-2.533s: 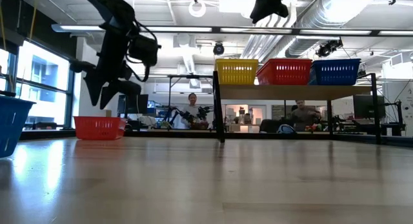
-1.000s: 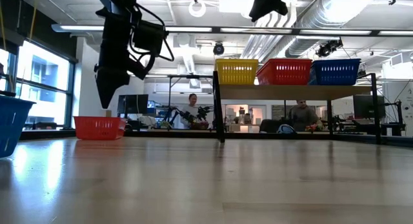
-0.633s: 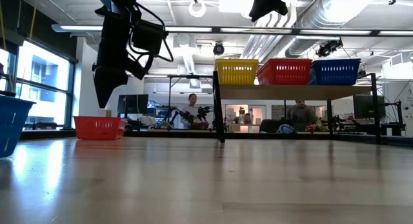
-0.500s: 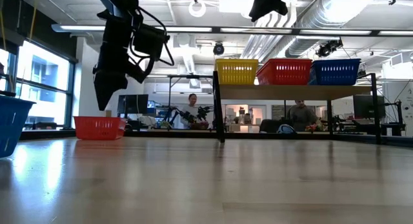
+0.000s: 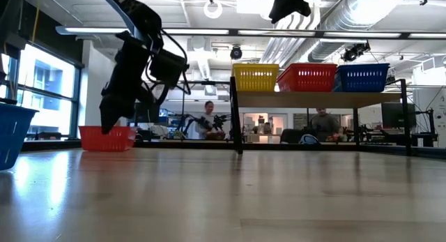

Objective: Stack baskets on shelf by color
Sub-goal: Stack the red basket on the stacked red baskets on the shelf

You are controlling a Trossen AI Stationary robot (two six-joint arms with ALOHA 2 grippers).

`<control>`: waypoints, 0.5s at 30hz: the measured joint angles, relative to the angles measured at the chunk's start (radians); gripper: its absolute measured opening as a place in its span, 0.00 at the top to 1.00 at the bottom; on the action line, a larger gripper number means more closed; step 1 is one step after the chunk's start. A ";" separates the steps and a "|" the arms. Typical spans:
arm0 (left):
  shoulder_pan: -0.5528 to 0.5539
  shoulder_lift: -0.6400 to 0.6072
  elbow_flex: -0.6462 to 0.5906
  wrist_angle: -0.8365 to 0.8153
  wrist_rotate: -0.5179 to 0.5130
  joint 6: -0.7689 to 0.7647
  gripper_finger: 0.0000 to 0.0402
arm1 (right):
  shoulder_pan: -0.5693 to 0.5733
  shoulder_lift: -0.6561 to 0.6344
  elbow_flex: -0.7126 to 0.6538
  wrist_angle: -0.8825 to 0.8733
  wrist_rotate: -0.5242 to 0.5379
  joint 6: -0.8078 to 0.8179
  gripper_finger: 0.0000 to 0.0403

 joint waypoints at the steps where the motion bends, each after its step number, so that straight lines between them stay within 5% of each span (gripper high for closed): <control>1: 0.000 0.011 0.000 0.002 0.000 0.002 0.75 | 0.000 0.000 0.000 0.000 0.000 0.000 0.81; 11: -0.009 0.017 0.000 0.002 0.007 -0.002 0.97 | 0.000 0.000 0.000 0.000 0.000 0.000 0.81; 15: -0.022 -0.008 0.000 -0.003 0.011 -0.025 0.97 | 0.000 0.000 0.000 0.000 0.000 0.000 0.81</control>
